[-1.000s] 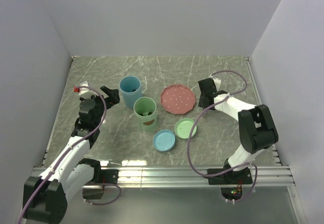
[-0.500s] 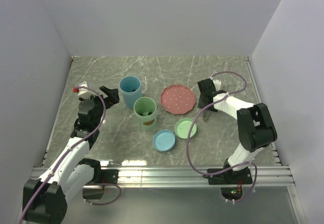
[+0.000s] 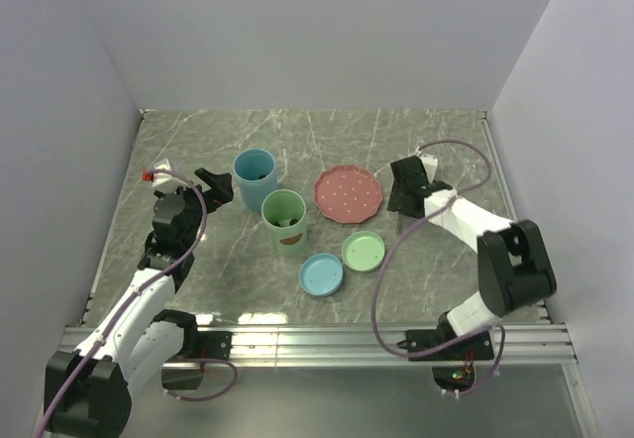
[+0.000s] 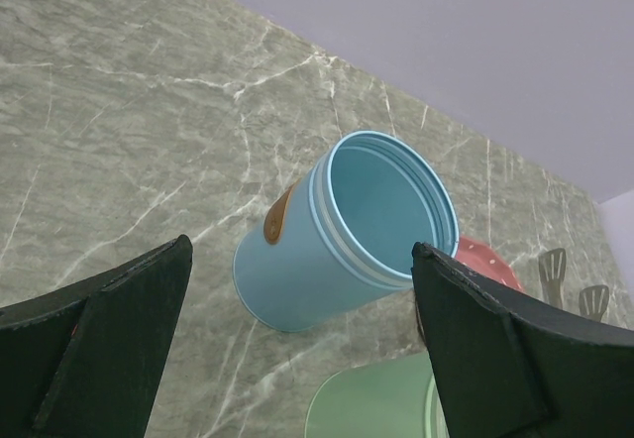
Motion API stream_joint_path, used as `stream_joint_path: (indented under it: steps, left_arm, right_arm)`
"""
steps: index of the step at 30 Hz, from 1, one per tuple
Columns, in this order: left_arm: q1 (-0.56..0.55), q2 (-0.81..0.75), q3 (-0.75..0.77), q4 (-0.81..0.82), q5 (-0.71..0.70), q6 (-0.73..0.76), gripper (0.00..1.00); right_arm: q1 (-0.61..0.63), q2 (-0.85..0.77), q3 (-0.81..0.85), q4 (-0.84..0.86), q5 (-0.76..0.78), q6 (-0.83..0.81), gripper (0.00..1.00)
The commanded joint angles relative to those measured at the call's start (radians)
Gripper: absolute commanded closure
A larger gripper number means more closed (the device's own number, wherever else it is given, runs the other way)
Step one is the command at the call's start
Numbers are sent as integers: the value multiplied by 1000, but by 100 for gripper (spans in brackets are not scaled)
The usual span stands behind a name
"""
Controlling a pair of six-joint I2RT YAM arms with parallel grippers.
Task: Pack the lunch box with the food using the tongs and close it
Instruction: Put down the clamp, then pick up the lid of the lunch box with the right arm
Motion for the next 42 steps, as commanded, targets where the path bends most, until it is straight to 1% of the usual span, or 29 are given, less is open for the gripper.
stream_joint_path:
  steps: [1, 2, 4, 5, 7, 8, 11, 17, 24, 30, 33, 34, 36, 37, 39, 40, 41, 42]
  left_arm:
    - [0, -20, -3, 27, -2, -5, 1]
    - [0, -19, -5, 28, -2, -5, 0]
    - [0, -19, -6, 31, 1, -3, 1]
    - [0, -19, -6, 33, 3, -3, 1]
    - [0, -19, -6, 33, 3, -5, 1]
    - [0, -22, -8, 33, 6, -5, 0]
    - [0, -29, -9, 31, 4, -5, 1]
    - [0, -36, -11, 30, 12, -6, 1]
    - [0, -45, -12, 28, 15, -5, 0]
    - [0, -43, -12, 31, 20, -5, 0]
    - [0, -43, -11, 28, 20, -5, 1]
    - [0, -46, -12, 27, 20, -5, 1]
    - [0, -51, -14, 25, 15, -5, 0]
    - [0, -55, -14, 24, 15, -5, 0]
    - [0, -57, -16, 25, 15, -5, 1]
    - [0, -57, -16, 24, 15, -5, 1]
    - [0, -57, -14, 24, 15, -5, 1]
    - [0, -56, -14, 25, 18, -6, 1]
  right_arm:
    - [53, -151, -35, 16, 39, 4, 32]
    - [68, -209, -67, 25, 30, 0, 33]
    - [111, -271, -125, 62, -33, -8, 33]
    - [124, -330, -144, 74, -60, -8, 34]
    - [157, -375, -179, 91, -120, -3, 35]
    - [168, -407, -203, 91, -125, 1, 36]
    - [213, -432, -236, 64, -117, 29, 39]
    - [273, -392, -237, 4, -87, 67, 47]
    - [289, -340, -234, -11, -73, 86, 50]
    - [300, -259, -219, -47, -44, 105, 51]
    - [305, -227, -213, -50, -44, 109, 57]
    - [306, -216, -210, -53, -39, 107, 62]
    - [309, -207, -207, -60, -29, 113, 69]
    - [311, -208, -205, -63, -28, 113, 76]
    - [314, -216, -208, -65, -28, 113, 85]
    - [316, -225, -210, -67, -24, 115, 97]
    - [316, -231, -211, -70, -22, 118, 100]
    - [314, -239, -213, -74, -19, 119, 100]
